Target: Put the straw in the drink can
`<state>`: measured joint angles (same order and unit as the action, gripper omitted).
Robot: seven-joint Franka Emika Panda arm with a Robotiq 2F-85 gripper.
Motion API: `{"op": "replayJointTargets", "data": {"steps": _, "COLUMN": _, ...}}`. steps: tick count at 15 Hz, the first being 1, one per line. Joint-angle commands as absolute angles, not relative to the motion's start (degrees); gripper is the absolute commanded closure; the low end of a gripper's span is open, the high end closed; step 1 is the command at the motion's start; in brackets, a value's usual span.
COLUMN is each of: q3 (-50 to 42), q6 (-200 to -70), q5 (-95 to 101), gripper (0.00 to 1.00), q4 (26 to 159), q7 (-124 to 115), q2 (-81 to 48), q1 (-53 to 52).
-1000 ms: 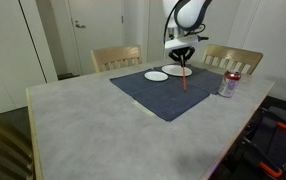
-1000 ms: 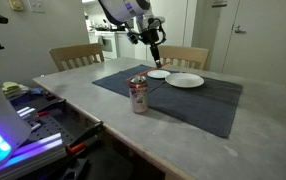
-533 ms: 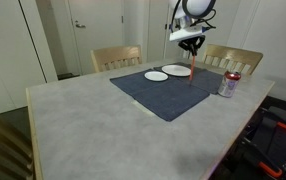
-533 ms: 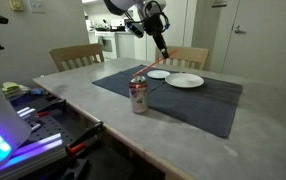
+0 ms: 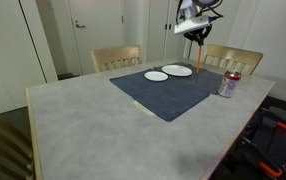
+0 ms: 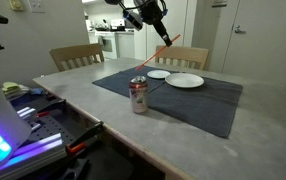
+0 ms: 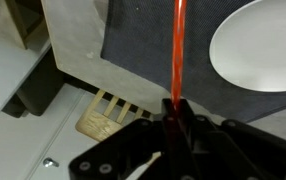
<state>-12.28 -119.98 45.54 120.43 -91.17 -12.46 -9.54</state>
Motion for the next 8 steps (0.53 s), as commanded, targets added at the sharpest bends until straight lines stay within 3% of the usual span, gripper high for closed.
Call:
{"op": "replayJointTargets", "data": {"steps": 1, "q3": -8.8, "q6": -127.6, "q5": 47.2, "gripper": 0.98, "q4": 127.5, "q7": -81.9, "q2": -5.3, "q1": -4.0}}
{"op": "replayJointTargets", "data": {"steps": 5, "q3": -8.5, "q6": -136.5, "q5": 44.0, "gripper": 0.98, "q4": 133.0, "q7": -68.6, "q2": 0.5, "q1": 0.3}}
{"op": "replayJointTargets", "data": {"steps": 6, "q3": -7.7, "q6": -132.2, "q5": 45.5, "gripper": 0.91, "q4": 128.6, "q7": -74.6, "q2": -3.7, "q1": -0.7}}
{"op": "replayJointTargets", "data": {"steps": 8, "q3": -7.8, "q6": -134.7, "q5": 45.0, "gripper": 0.91, "q4": 130.7, "q7": -70.8, "q2": -1.2, "q1": 0.8}}
